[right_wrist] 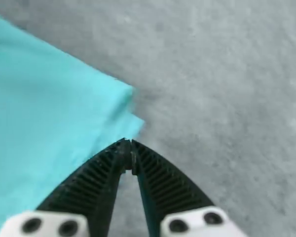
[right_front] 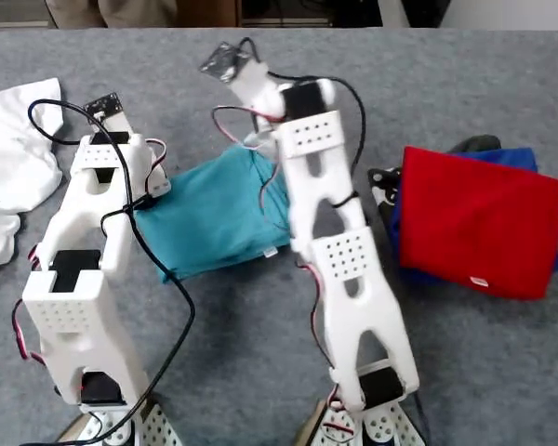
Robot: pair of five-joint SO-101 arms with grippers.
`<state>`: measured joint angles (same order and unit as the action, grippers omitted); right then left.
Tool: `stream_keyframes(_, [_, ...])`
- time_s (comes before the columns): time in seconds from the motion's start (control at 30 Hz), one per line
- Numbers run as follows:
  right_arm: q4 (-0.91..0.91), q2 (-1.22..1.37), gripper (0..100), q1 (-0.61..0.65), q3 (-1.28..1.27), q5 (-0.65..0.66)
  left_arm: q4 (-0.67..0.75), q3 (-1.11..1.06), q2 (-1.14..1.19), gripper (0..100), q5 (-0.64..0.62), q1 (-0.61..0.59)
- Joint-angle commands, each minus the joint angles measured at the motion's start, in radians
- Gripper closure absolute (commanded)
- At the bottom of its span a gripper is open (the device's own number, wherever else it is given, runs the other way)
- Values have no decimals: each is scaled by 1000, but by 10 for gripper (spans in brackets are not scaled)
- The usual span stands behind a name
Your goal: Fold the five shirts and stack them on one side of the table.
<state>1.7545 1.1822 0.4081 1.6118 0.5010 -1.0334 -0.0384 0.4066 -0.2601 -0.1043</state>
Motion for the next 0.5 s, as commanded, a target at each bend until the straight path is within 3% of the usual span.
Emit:
stream_keyframes(0.0, [17, -79, 994, 82, 36, -46, 15, 29, -5, 976, 5, -15])
stream_keyframes(0.27, [-72, 44, 994, 90, 28, -51, 15, 23, -5, 976, 8, -15])
stream_keyframes(0.47, [-193, 217, 994, 15, 39, -49, 15, 23, -5, 976, 8, -15])
